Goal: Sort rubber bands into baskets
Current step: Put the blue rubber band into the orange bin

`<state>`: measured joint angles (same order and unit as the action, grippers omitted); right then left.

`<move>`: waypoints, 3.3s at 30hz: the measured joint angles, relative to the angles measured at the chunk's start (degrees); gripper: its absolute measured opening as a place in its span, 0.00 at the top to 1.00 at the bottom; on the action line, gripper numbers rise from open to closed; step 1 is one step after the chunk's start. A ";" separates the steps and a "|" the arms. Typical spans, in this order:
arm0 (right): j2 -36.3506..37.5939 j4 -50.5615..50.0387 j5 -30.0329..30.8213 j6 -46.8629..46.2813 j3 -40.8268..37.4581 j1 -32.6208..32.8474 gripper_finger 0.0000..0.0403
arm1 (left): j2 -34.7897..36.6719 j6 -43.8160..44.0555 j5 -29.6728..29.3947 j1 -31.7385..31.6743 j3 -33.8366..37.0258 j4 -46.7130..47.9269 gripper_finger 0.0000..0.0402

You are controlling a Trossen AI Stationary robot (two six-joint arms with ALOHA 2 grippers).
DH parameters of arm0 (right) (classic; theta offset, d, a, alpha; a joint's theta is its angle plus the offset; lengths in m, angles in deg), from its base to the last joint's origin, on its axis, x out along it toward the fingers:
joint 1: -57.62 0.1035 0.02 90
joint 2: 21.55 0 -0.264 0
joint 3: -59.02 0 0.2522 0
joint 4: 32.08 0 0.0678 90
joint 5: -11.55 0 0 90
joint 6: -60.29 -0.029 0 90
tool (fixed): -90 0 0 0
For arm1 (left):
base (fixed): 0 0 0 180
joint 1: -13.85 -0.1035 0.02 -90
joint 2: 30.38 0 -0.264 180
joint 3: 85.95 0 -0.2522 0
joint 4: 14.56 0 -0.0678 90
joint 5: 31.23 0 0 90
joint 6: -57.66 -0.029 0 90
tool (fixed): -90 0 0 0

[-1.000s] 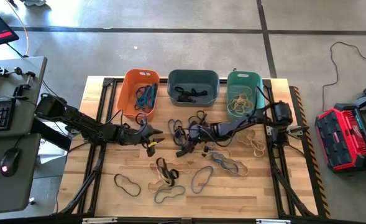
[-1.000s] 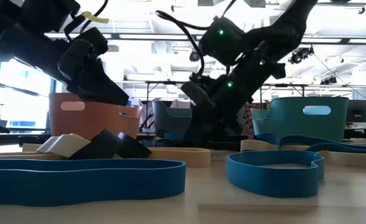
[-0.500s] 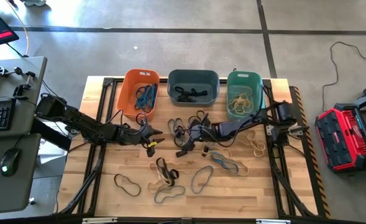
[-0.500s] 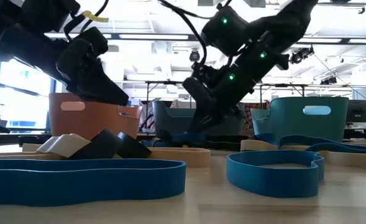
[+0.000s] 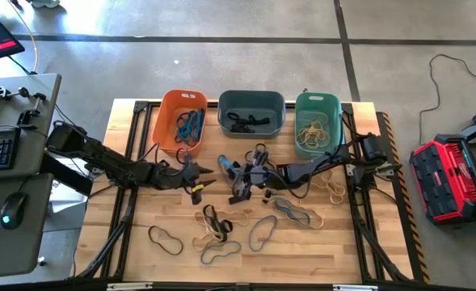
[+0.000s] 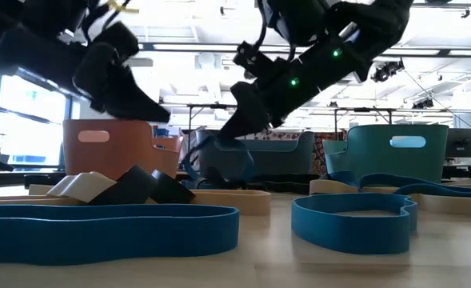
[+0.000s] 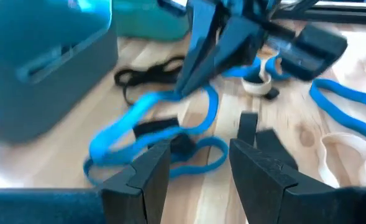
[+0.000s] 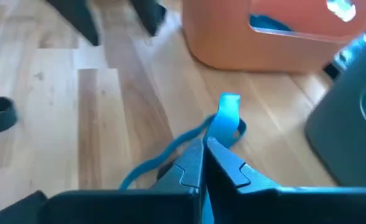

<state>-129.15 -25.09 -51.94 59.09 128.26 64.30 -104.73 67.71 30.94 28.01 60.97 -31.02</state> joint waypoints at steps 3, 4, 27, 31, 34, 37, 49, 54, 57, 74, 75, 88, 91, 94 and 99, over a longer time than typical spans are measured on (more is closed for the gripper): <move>0.00 1.05 0.07 3.42 0.00 0.69 1.00 | 0.00 -5.37 -1.58 0.67 -1.67 -0.03 0.61; 0.00 1.25 0.16 4.33 0.00 0.87 1.00 | -0.04 -7.15 -1.64 0.67 -2.23 0.03 0.61; 0.00 6.74 0.29 7.68 0.02 3.65 1.00 | -16.13 -23.66 -14.81 3.33 -11.99 0.65 0.60; 0.00 6.95 0.37 7.68 0.02 3.63 1.00 | -16.13 -22.94 -14.33 3.36 -11.99 0.41 0.60; 0.00 7.37 0.39 7.68 0.02 3.61 1.00 | -16.13 -20.97 -11.93 3.05 -11.99 0.34 0.60; 0.00 7.76 0.33 7.72 0.02 3.63 1.00 | -16.13 -18.39 -9.60 2.66 -11.99 0.30 0.60; 0.00 8.09 -2.81 7.73 0.02 3.61 1.00 | -16.11 -16.92 -14.02 2.64 -11.99 0.35 0.76; 0.00 8.04 -3.80 7.68 0.02 3.63 1.00 | -16.06 -19.18 -15.15 2.74 -11.99 0.42 0.96; 0.00 7.82 -3.70 6.73 0.02 3.46 1.00 | -15.71 -19.26 -16.15 2.74 -11.98 0.82 0.98; 0.00 3.81 5.21 2.36 0.04 3.10 0.66 | 7.71 -14.73 -16.44 -9.66 -11.95 21.26 1.00; 0.00 3.78 5.06 1.71 0.04 3.06 0.66 | 9.08 -14.71 -15.79 -10.85 -11.95 22.05 1.00; 0.00 1.32 5.01 0.00 0.04 3.07 0.94 | 18.23 -14.57 -8.00 -26.84 -11.95 26.65 1.00; 0.00 1.24 4.90 0.11 0.04 2.61 0.99 | 18.21 -14.30 -5.61 -31.19 -11.95 27.52 1.00; 0.00 1.01 4.72 -0.08 0.04 2.30 0.97 | 18.12 -13.25 -2.00 -35.50 -11.95 28.62 1.00; 0.00 0.81 4.52 -0.12 0.04 2.36 0.99 | 18.10 -13.06 -0.18 -40.52 -11.95 30.90 1.00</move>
<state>-129.15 -24.27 -47.42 58.98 128.31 66.66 -86.63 54.65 30.76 -12.51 49.03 -0.12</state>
